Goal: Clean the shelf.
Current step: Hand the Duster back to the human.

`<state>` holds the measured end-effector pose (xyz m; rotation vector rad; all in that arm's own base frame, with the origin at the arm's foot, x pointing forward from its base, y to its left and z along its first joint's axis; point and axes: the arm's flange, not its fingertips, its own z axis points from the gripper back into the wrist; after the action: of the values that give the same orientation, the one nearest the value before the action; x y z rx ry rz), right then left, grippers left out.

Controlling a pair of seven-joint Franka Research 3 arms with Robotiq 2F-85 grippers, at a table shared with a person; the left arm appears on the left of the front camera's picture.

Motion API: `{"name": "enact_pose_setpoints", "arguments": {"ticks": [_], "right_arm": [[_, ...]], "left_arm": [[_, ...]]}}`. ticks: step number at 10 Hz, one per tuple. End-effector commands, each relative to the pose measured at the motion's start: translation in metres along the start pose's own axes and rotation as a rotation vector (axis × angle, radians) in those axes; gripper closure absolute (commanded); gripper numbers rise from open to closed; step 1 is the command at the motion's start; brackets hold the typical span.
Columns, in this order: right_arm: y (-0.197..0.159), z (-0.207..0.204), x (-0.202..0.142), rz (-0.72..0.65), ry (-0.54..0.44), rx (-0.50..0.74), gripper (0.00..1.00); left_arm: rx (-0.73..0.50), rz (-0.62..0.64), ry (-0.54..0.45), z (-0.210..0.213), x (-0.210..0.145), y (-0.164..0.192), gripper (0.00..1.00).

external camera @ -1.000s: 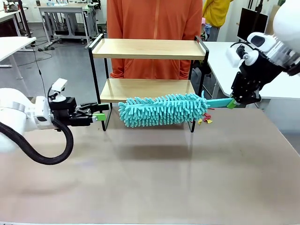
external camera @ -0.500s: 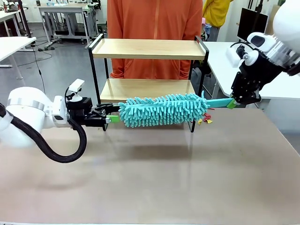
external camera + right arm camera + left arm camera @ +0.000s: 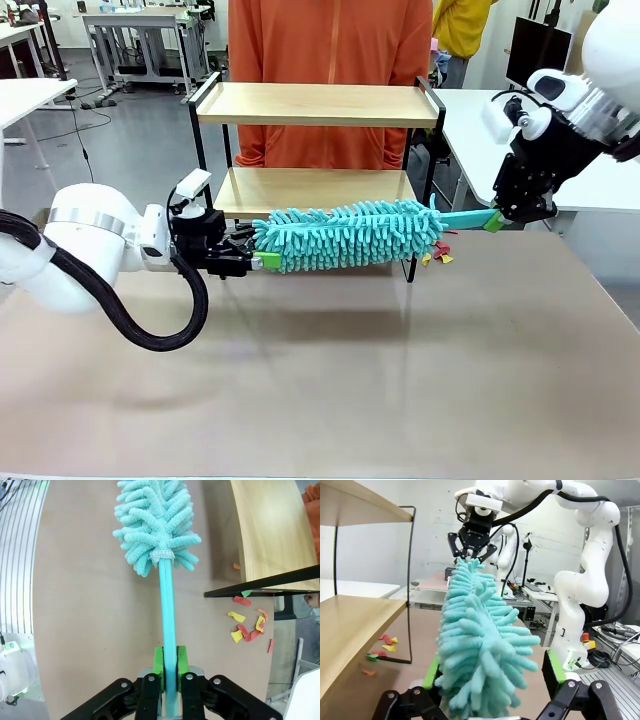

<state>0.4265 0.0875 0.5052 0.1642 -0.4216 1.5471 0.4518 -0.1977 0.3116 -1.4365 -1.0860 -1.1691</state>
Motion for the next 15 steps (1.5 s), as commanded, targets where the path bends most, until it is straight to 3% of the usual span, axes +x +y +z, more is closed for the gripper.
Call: {"name": "enact_pose_setpoints", "arguments": {"ticks": [1, 4, 5, 6, 7, 9, 10, 11, 12, 15], "right_arm": [[0.0, 0.002, 0.0, -0.008, -0.007, 0.001, 0.87], [0.0, 0.002, 0.0, -0.008, -0.007, 0.001, 0.87], [0.0, 0.002, 0.0, -0.008, -0.007, 0.001, 0.87], [0.0, 0.002, 0.0, -0.008, -0.007, 0.001, 0.87], [0.0, 0.002, 0.0, -0.008, -0.007, 0.001, 0.87], [0.0, 0.002, 0.0, -0.008, -0.007, 0.001, 0.87], [0.0, 0.002, 0.0, -0.008, -0.007, 0.001, 0.87], [0.0, 0.002, 0.0, -0.008, -0.007, 0.001, 0.87], [0.0, 0.002, 0.0, -0.008, -0.007, 0.001, 0.87], [0.0, 0.002, 0.0, -0.008, -0.007, 0.001, 0.87]], "left_arm": [[-0.006, -0.007, -0.009, -0.014, 0.0, 0.007, 0.0], [-0.015, -0.023, -0.031, -0.029, 0.0, 0.009, 0.0], [-0.016, -0.015, -0.042, -0.031, 0.0, 0.009, 0.58], [-0.025, -0.016, -0.043, -0.032, 0.0, 0.007, 0.59], [-0.034, -0.014, -0.042, -0.032, 0.0, 0.006, 1.0], [-0.044, -0.001, -0.035, -0.032, -0.001, 0.005, 1.0], [-0.051, 0.002, -0.026, -0.032, -0.001, 0.005, 0.86], [-0.062, 0.002, -0.015, -0.032, -0.001, 0.003, 0.97], [-0.065, 0.0, -0.01, -0.034, -0.001, 0.002, 1.0], [-0.075, -0.007, -0.015, -0.033, -0.001, 0.0, 1.0]]}}
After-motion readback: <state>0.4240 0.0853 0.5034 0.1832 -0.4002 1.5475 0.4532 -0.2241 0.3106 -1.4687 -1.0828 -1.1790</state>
